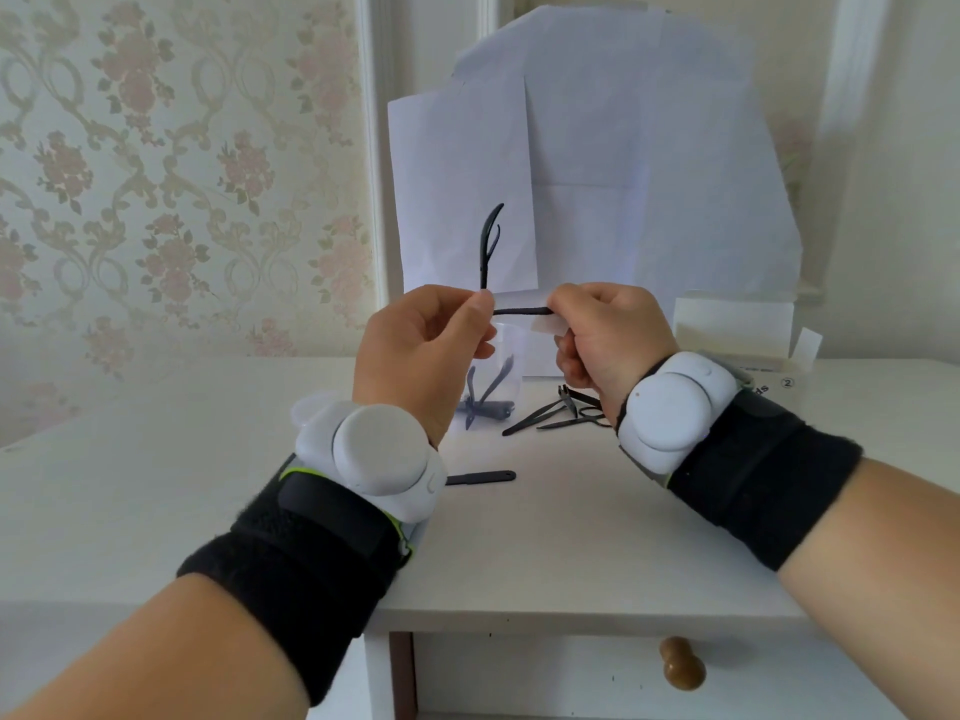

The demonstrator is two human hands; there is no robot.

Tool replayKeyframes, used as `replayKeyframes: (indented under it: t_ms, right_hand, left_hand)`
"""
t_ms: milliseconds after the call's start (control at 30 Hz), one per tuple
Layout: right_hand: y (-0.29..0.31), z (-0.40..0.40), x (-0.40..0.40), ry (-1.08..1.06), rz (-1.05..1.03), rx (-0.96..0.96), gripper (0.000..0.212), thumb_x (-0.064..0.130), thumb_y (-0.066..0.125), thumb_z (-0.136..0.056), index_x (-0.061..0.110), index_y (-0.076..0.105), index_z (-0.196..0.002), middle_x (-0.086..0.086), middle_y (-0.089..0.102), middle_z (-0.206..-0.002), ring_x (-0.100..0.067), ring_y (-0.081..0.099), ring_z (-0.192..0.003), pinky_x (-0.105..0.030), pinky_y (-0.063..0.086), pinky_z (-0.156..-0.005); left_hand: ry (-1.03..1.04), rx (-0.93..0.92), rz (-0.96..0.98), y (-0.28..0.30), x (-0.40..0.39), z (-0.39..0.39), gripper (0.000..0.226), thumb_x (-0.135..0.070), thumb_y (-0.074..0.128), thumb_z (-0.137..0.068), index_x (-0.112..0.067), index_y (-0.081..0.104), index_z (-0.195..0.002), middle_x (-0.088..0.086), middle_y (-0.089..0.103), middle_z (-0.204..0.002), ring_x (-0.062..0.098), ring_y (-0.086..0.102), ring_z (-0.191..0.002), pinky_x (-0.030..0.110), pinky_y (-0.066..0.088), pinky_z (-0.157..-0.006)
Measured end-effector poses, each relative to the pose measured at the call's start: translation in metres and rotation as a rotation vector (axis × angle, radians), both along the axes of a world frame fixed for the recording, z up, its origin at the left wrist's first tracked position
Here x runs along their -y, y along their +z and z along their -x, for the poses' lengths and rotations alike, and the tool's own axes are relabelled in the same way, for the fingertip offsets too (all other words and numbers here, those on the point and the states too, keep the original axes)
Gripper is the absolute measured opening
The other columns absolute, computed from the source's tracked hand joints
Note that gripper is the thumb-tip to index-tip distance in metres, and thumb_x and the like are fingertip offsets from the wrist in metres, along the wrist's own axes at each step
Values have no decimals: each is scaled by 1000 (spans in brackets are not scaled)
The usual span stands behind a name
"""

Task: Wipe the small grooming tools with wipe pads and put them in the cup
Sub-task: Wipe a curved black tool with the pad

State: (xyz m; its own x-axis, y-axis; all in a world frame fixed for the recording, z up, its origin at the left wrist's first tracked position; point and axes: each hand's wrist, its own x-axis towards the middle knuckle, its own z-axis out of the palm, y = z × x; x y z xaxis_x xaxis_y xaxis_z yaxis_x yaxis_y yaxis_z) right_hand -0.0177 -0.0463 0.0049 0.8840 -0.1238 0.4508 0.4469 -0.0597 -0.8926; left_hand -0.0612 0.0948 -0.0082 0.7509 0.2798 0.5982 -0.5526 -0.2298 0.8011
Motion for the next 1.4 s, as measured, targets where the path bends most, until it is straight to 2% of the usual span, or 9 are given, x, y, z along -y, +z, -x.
replayKeyframes:
  t_ms: [100, 233, 400, 600, 867, 1100, 1267, 1400]
  right_hand:
    - [0, -1, 1, -20, 11, 12, 21, 11, 53, -84, 9, 45, -65, -3, 34, -48, -19, 30, -40, -22, 26, -42]
    - [-3, -4, 1, 14, -2, 26, 32, 19, 63, -90, 8, 55, -61, -2, 43, -46, -18, 36, -40, -21, 32, -41]
    - [-4, -4, 2, 80, 10, 41, 32, 28, 69, -91, -1, 68, -78, 2, 56, -48, -16, 41, -42, -22, 36, -43]
    - [-4, -2, 1, 95, -27, 32, 28, 29, 66, -93, 5, 71, -79, 1, 61, -51, -17, 40, -43, -23, 35, -43]
    - [-2, 1, -2, 96, -57, 22, 31, 26, 60, -97, 14, 67, -69, -4, 65, -57, -19, 42, -42, -24, 35, -43]
    - [6, 3, 0, 295, -220, -175, 41, 29, 41, -99, 2, 69, -85, -17, 74, -77, -21, 48, -46, -25, 36, -44]
    - [1, 1, 1, 319, -214, -156, 21, 23, 59, -95, 5, 68, -86, -13, 76, -83, -16, 50, -49, -23, 39, -43]
    - [-3, -2, 1, 325, -191, -117, 20, 27, 65, -93, 9, 68, -84, -10, 76, -84, -14, 52, -50, -22, 42, -44]
  left_hand:
    - [24, 21, -101, -2, 0, -1, 7, -31, 65, -90, -25, 69, -88, -10, 73, -75, 2, 70, -71, 24, 53, -69]
    - [35, 3, -128, -4, -2, -4, 4, -24, 66, -90, -23, 67, -86, -11, 74, -75, 2, 71, -70, 25, 53, -70]
    - [17, -28, -94, -4, -4, -6, 3, -21, 70, -87, -22, 70, -84, -9, 74, -73, 4, 72, -71, 31, 57, -74]
    - [26, -28, -79, -4, -5, -6, 2, -22, 72, -85, -24, 72, -84, -8, 74, -72, 6, 72, -72, 37, 59, -77]
    - [82, -7, -74, -4, -6, -8, 3, -22, 71, -86, -20, 72, -86, -9, 74, -72, 1, 71, -69, 33, 58, -75]
    - [68, -26, -47, -4, -7, -8, 4, -20, 70, -86, -19, 71, -83, -7, 74, -72, 3, 71, -66, 26, 54, -67]
    - [48, -36, -20, -4, -6, -7, 7, -18, 68, -88, -17, 71, -82, -6, 74, -71, 5, 71, -65, 19, 52, -59]
    - [23, -61, -13, -4, -7, -6, 10, -18, 65, -90, -19, 70, -82, -6, 74, -70, 6, 72, -65, 20, 53, -56]
